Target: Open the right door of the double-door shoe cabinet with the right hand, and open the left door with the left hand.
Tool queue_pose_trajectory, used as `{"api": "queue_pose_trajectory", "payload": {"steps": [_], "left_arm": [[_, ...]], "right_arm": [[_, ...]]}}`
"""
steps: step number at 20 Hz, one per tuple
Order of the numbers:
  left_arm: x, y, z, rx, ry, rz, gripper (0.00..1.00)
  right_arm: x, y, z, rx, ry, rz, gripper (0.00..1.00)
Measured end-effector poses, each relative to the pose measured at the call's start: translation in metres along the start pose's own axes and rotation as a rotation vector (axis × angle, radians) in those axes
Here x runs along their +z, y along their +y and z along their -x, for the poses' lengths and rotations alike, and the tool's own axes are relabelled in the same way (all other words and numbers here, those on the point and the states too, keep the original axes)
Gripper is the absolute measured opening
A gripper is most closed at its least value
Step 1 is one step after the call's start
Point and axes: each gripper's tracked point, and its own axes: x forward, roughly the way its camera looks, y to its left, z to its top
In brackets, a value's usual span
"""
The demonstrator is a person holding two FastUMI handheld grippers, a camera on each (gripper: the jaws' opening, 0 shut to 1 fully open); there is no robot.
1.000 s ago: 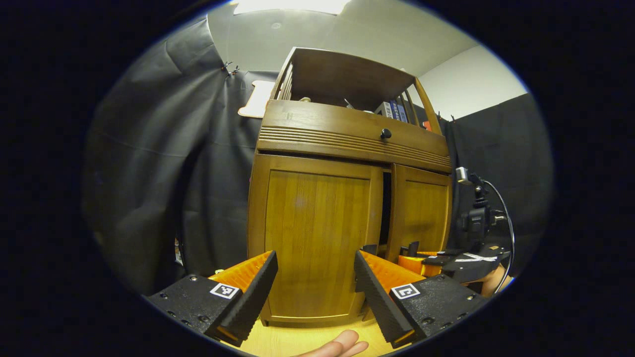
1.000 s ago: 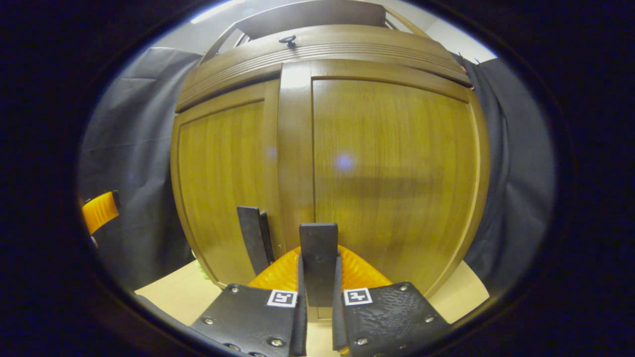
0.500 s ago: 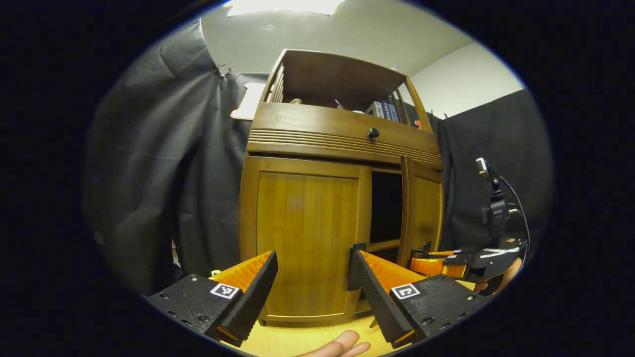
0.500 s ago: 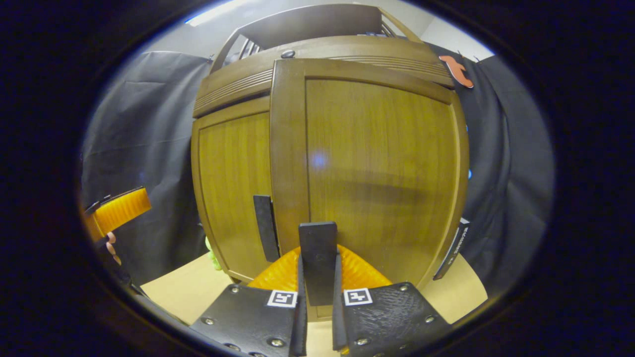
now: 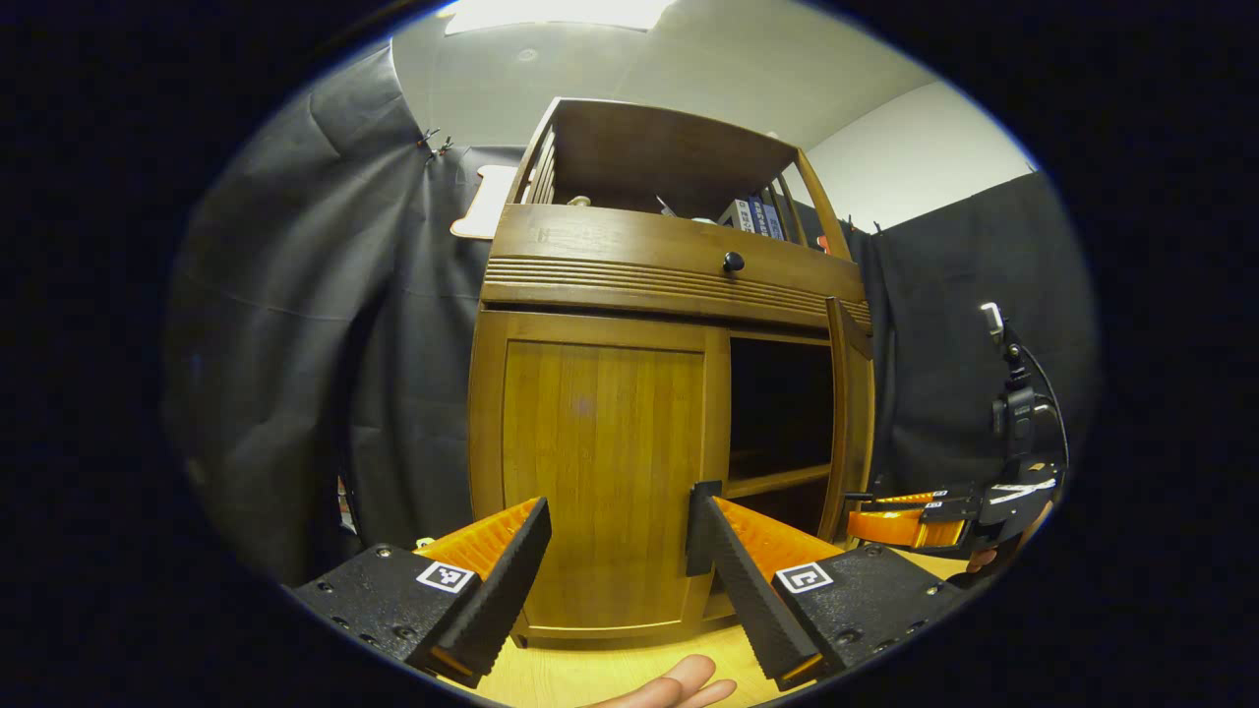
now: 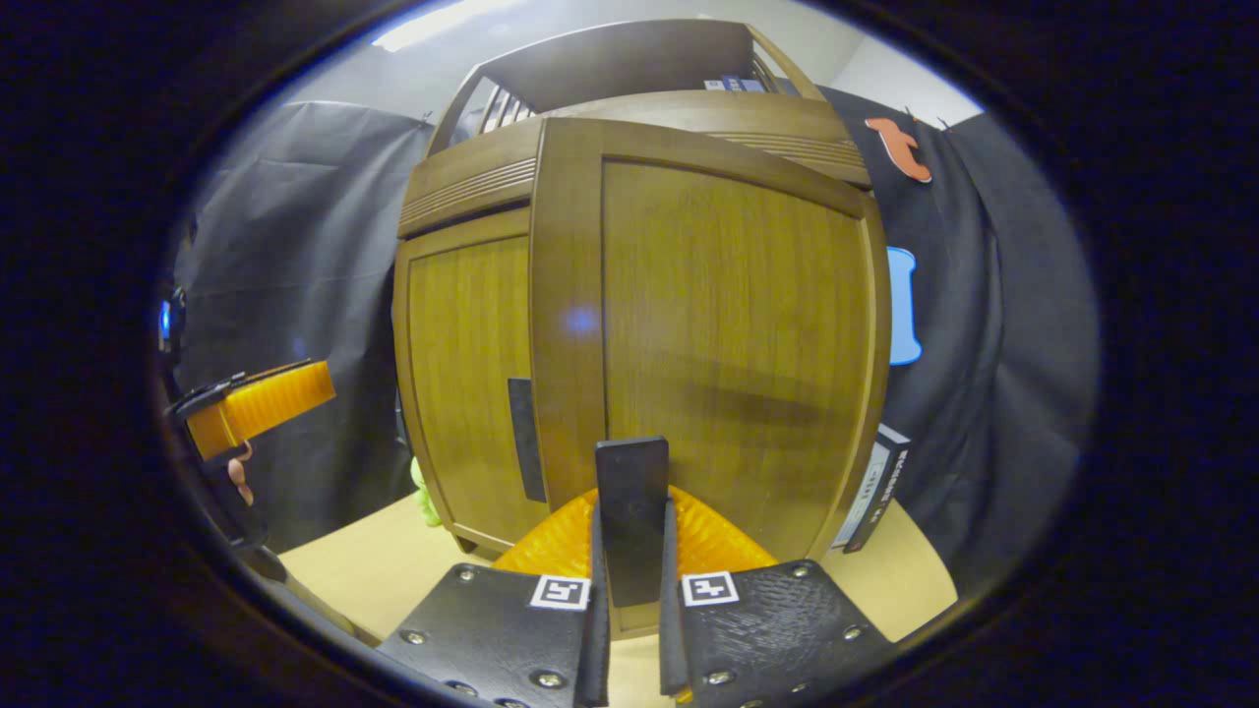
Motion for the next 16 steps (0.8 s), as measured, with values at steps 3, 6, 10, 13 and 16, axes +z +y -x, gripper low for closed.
{"api": "queue_pose_trajectory", "payload": {"steps": [3, 6, 10, 13, 16], "left_arm": [[0.004, -0.004, 0.005, -0.006, -0.018, -0.005, 0.96], [0.008, -0.001, 0.006, 0.022, -0.039, -0.027, 0.92], [0.006, -0.006, 0.001, 0.026, -0.043, -0.035, 0.92], [-0.001, -0.009, -0.002, 0.028, -0.025, -0.040, 0.95], [-0.004, -0.011, -0.004, 0.026, -0.013, -0.047, 0.92]], "right_arm": [[0.002, 0.002, 0.001, 0.000, 0.005, -0.015, 0.20], [0.003, 0.002, 0.002, -0.011, 0.006, -0.009, 0.20], [0.007, -0.001, 0.003, -0.026, 0.006, 0.001, 0.24], [0.011, -0.004, 0.005, -0.043, 0.007, 0.003, 0.20], [0.014, -0.008, 0.006, -0.074, 0.010, -0.004, 0.19]]}}
